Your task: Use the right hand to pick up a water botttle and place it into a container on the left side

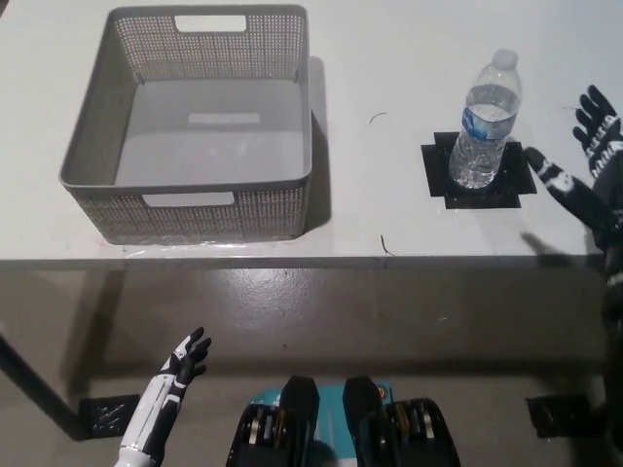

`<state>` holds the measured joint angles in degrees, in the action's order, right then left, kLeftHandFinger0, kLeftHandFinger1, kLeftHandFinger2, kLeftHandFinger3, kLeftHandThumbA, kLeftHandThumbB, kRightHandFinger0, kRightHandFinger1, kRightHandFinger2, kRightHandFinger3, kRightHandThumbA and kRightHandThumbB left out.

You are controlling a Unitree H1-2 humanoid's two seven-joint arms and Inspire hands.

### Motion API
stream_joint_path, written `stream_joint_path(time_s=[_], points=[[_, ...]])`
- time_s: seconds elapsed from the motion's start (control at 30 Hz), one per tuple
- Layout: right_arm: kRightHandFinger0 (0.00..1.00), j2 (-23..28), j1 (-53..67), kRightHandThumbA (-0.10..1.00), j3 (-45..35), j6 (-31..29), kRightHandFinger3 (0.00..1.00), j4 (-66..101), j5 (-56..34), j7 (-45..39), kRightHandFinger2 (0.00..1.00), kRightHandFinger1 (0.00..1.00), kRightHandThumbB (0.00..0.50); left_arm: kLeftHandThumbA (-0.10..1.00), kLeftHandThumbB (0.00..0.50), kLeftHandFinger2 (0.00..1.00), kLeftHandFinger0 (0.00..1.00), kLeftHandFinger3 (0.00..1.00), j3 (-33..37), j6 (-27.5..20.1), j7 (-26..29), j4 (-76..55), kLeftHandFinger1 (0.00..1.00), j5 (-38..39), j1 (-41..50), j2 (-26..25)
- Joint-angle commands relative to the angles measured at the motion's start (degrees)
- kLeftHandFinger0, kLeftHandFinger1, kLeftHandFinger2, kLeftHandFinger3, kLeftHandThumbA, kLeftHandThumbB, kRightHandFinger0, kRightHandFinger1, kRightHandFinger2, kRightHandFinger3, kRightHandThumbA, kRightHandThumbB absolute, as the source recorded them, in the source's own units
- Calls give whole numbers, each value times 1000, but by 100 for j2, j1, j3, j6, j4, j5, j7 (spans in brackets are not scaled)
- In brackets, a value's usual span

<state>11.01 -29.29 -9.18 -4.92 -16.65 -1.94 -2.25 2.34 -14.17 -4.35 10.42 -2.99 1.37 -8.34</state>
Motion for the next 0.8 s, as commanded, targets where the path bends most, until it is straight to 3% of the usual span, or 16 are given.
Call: stream_joint_path(time_s=[0.0, 0.47, 0.67, 0.73, 0.77], points=[[1000, 241, -716, 1000, 115, 258, 1000, -600, 201, 92, 1000, 1000, 500, 1000, 180, 1000, 1000, 1000, 1, -217, -31, -68, 1000, -5, -36, -37], [1000, 298, -2117, 1000, 684, -154, 1000, -2948, 585, 227, 1000, 1000, 500, 1000, 205, 1000, 1000, 1000, 38, -61, -84, -207, 1000, -24, -3, -60], [1000, 257, -2673, 1000, 828, -331, 1000, -3676, 633, 238, 1000, 1000, 500, 1000, 194, 1000, 1000, 1000, 16, -90, -98, -191, 1000, 3, -62, -82], [1000, 215, -2938, 1000, 840, -485, 1000, -4034, 554, 154, 1000, 1000, 475, 1000, 187, 1000, 1000, 1000, 8, -90, -116, -183, 1000, 52, -72, -70], [1000, 216, -3058, 1000, 881, -555, 1000, -4201, 590, 180, 1000, 1000, 499, 1000, 185, 1000, 1000, 1000, 14, -91, -118, -180, 1000, 48, -73, -62]])
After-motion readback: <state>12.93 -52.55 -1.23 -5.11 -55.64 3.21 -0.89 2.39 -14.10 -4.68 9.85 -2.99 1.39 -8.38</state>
